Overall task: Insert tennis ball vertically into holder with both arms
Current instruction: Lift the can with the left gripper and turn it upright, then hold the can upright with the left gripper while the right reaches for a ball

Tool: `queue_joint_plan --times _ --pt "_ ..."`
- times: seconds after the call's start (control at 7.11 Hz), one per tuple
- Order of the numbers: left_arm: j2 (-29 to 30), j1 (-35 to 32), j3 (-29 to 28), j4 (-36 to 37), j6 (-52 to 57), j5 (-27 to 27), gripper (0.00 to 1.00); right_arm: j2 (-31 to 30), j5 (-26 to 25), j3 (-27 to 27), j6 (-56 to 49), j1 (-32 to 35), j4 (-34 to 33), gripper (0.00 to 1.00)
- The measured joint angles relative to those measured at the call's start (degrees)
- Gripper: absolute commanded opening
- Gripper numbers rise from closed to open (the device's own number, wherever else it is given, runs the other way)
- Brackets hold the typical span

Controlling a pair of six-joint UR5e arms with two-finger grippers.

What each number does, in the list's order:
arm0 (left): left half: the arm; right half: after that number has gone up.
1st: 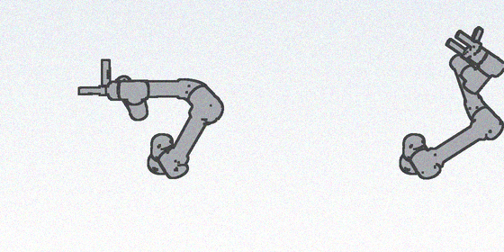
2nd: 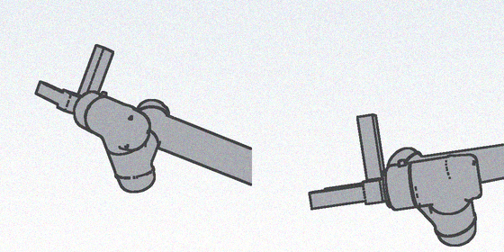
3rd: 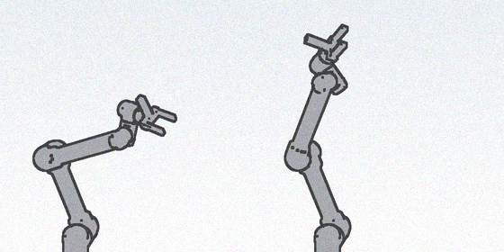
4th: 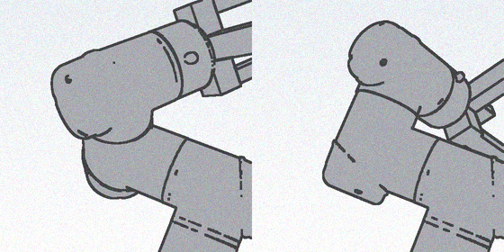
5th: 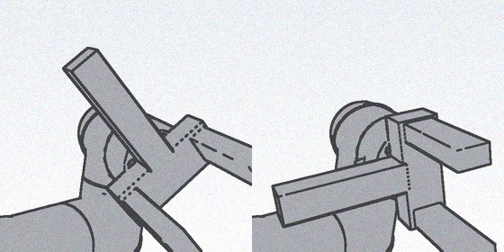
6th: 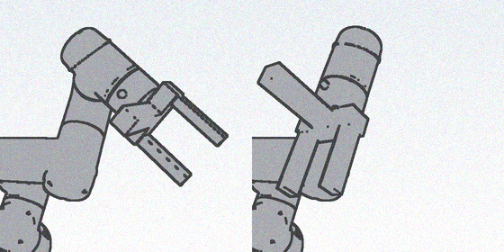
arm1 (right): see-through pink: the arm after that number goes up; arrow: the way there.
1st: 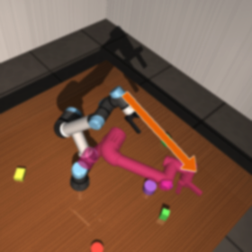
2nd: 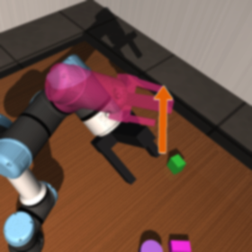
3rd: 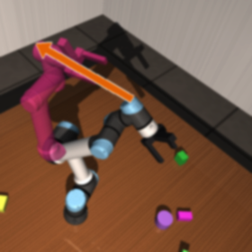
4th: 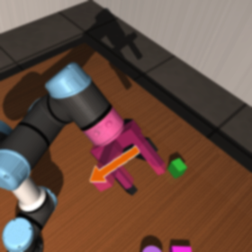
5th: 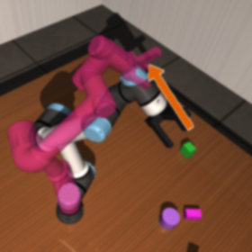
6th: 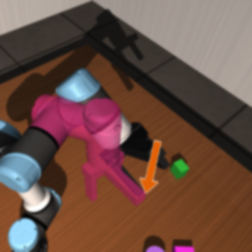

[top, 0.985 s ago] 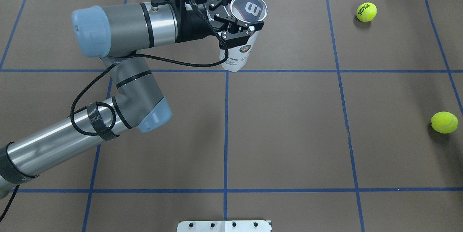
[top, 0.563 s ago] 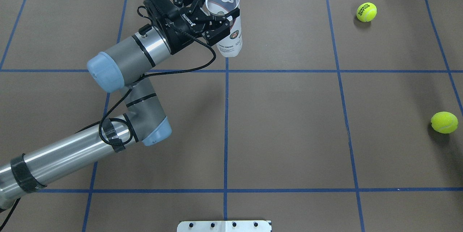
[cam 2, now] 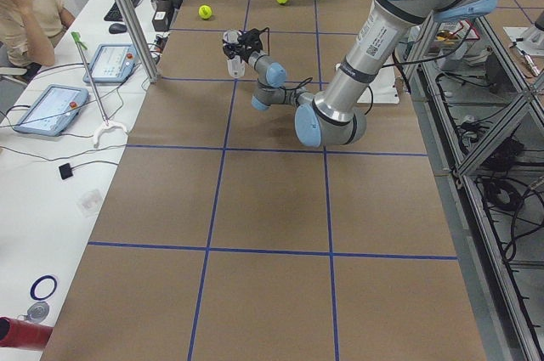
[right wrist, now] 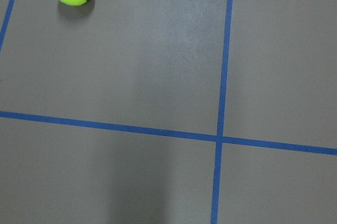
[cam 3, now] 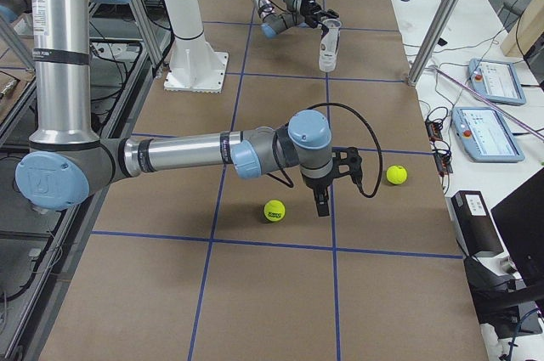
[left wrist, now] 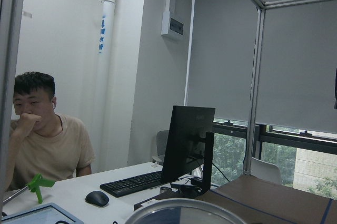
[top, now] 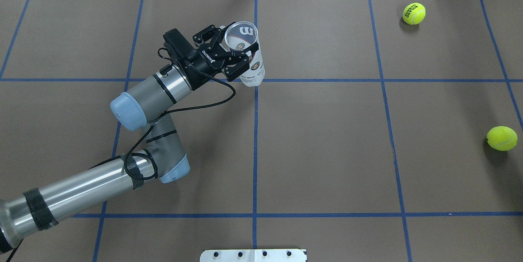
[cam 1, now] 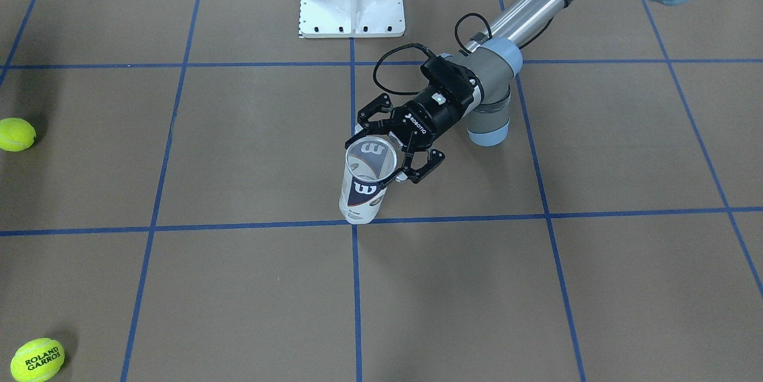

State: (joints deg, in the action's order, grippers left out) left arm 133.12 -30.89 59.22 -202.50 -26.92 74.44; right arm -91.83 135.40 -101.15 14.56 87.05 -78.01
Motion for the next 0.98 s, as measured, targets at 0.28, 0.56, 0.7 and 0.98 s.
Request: queue_joint_plan --times 0.28,0.56,0.7,0.98 --pt "0.0 0.7 -0.9 -0.5 1.9 0.3 0.84 0.1 -0.7 -0.9 3.6 -2.7 0.1 0.99" --pt "0.3 1.3 -0.9 -0.2 2.8 0.4 0.84 -0.8 -2.2 -1.7 7.0 -4.8 0.9 0.99" --pt "0.4 1.4 -0.9 -0.1 2.9 0.4 0.84 -1.9 -3.2 -2.0 11.0 -6.8 3.8 0.99" --pt "0.5 1.5 -0.7 0.9 2.9 0.4 0.85 -7.4 -6.1 -2.1 20.1 -11.5 14.9 0.99"
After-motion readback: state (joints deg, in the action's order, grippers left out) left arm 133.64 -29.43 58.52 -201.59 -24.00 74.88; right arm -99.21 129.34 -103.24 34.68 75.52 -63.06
